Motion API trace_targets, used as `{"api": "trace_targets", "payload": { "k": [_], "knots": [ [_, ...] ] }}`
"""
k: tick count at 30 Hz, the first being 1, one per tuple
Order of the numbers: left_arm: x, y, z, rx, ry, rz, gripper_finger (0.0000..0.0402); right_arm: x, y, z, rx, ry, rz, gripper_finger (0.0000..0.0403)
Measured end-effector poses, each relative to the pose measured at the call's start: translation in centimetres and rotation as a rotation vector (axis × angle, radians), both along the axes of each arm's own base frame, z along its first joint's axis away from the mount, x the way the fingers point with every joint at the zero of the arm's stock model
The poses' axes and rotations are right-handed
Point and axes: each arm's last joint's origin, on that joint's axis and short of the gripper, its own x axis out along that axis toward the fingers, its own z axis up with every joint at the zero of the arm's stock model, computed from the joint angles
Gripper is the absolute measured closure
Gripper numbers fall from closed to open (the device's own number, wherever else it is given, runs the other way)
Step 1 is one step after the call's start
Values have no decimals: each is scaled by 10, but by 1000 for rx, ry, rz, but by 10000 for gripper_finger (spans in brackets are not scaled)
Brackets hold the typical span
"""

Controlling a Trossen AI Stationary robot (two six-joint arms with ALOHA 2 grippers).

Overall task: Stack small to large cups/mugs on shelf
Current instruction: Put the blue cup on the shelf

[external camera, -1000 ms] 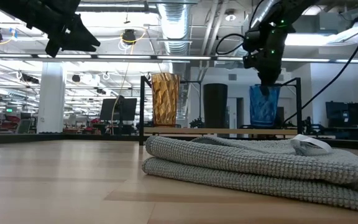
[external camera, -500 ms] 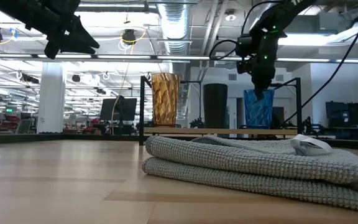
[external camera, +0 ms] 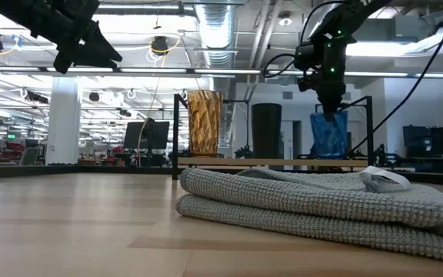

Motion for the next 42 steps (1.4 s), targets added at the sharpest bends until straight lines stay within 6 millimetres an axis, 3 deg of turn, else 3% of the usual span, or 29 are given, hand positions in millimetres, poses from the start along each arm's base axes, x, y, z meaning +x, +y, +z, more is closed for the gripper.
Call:
{"api": "trace_targets", "payload": {
  "k": [25,42],
  "knots": [
    [0,0,0,-13,-9,-5,283,1,4,-1,70,-37,0,388],
    [0,0,0,-22,-15,-4,283,1,4,-1,65,-36,-10,363]
  ]
}}
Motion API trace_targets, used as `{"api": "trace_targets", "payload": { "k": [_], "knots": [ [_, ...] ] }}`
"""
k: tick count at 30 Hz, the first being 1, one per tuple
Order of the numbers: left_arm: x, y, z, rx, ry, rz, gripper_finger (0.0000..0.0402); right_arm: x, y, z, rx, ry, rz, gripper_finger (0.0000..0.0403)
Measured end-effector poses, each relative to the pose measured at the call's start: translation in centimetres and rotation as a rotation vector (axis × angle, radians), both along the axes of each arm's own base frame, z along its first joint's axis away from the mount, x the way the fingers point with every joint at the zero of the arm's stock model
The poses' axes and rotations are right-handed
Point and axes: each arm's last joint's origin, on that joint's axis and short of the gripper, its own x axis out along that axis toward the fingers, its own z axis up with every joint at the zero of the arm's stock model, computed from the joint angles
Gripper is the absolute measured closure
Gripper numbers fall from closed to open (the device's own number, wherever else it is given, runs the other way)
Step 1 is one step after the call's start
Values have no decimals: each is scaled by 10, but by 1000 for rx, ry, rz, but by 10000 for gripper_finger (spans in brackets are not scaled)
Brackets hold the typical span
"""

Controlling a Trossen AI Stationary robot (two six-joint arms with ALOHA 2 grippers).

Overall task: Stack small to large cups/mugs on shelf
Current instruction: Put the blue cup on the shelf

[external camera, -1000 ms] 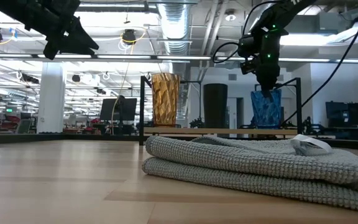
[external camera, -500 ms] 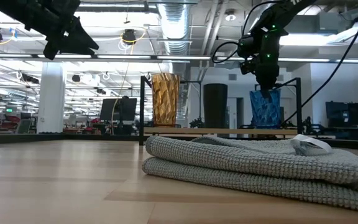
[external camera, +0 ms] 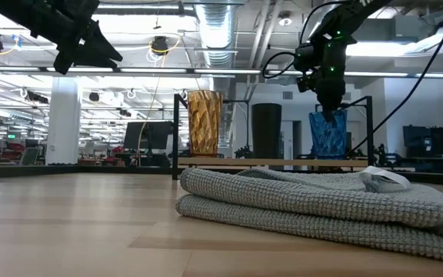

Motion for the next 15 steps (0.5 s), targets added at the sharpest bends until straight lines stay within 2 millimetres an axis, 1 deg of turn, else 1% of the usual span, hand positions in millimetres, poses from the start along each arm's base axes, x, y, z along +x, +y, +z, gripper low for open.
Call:
{"api": "trace_targets", "payload": {
  "k": [4,15],
  "knots": [
    [0,0,0,-7,-3,-15,283,0,0,0,1,-1,-6,357],
    [0,0,0,-15,-9,-14,283,1,0,0,-1,-5,-4,356]
  ]
}}
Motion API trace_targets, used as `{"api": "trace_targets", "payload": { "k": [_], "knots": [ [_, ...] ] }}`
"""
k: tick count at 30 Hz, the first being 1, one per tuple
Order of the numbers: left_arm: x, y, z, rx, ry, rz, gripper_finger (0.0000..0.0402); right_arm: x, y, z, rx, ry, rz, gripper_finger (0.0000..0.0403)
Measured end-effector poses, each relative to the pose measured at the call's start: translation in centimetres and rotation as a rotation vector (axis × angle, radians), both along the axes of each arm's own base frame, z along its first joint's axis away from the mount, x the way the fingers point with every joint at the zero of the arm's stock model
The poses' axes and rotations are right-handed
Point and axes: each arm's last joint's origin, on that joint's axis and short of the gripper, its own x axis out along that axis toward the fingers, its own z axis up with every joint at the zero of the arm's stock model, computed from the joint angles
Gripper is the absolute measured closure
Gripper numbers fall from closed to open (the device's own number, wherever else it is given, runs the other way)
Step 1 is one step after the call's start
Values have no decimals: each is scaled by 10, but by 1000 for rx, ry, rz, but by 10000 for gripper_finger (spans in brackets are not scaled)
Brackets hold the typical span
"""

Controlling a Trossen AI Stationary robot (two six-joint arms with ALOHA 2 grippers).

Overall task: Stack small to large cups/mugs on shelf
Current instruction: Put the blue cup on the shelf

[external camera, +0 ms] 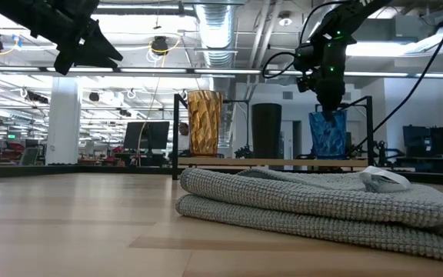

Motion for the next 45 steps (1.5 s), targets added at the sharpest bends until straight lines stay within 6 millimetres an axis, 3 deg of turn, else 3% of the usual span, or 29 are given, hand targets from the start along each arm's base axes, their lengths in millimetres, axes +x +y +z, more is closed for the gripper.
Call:
{"api": "trace_targets", "payload": {
  "k": [14,25,45],
  "knots": [
    [0,0,0,0,0,0,283,0,0,0,-2,-3,2,356],
    [0,0,0,-2,0,1,283,2,5,-16,6,7,13,331],
    [0,0,0,-9,-7,4,283,5,1,-15,-77,29,12,322]
  ]
}}
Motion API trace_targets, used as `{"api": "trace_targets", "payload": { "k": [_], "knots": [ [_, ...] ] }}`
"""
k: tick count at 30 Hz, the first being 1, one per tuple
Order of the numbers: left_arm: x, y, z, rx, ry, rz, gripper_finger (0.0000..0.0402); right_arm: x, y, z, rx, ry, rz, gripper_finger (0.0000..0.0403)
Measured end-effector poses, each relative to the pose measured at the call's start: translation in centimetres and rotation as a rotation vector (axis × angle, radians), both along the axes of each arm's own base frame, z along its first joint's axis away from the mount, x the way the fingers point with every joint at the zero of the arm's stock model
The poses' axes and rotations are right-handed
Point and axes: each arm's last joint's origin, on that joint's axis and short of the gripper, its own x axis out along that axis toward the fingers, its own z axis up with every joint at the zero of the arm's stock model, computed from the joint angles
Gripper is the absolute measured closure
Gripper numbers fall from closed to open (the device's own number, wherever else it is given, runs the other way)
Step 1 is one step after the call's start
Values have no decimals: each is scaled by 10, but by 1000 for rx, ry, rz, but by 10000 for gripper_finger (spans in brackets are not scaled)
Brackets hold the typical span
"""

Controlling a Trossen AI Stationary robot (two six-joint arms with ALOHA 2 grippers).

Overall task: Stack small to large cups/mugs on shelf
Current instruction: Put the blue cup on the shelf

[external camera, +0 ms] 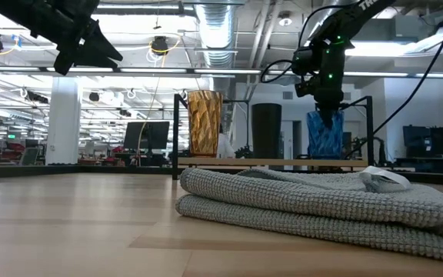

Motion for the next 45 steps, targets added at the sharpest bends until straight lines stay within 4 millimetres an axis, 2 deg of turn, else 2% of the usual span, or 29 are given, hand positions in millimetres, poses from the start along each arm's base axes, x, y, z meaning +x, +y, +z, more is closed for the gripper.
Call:
{"api": "trace_targets", "payload": {
  "k": [17,28,45],
  "knots": [
    [0,0,0,0,-1,0,283,1,-2,1,-27,-11,-3,273],
    [0,0,0,0,0,1,283,0,-4,1,-72,35,-17,274],
    [0,0,0,-11,-9,4,283,-2,0,0,-32,53,-9,276]
  ]
}}
